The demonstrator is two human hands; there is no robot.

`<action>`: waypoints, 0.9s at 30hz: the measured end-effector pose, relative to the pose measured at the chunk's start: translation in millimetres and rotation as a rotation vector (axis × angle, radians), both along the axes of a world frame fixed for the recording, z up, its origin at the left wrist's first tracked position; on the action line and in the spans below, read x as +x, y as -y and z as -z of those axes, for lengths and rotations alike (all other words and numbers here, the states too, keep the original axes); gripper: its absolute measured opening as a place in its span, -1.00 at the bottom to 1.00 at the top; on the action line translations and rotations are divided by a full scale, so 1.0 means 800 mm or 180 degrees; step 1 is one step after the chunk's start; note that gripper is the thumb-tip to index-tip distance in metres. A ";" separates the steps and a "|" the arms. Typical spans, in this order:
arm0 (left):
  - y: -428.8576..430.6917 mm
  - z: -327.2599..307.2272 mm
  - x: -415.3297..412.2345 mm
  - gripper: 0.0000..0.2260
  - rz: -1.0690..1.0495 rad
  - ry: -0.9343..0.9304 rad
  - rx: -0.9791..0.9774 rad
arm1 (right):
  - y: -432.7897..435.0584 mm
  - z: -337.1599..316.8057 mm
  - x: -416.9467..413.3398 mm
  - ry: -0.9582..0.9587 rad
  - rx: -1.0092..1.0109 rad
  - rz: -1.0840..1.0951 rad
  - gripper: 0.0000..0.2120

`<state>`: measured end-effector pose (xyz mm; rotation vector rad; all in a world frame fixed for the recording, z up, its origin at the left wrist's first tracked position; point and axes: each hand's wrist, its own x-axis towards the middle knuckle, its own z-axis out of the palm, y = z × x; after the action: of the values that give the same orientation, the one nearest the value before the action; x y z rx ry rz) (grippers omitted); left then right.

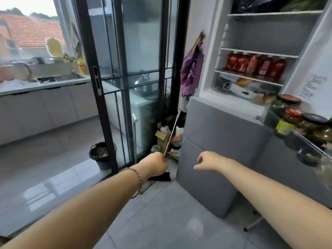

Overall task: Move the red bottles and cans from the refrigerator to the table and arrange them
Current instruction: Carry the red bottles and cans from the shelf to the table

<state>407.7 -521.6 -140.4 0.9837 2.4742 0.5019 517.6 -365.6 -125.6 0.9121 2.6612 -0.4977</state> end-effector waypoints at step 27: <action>-0.717 -0.158 -0.301 -0.79 0.1011 -0.0316 0.1607 | -0.604 -0.156 -0.238 -0.1998 0.1115 0.2039 -0.83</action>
<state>167.1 52.4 -13.9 1.5959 2.2495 1.0149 327.2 117.4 -0.5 2.0342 3.0049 -0.5185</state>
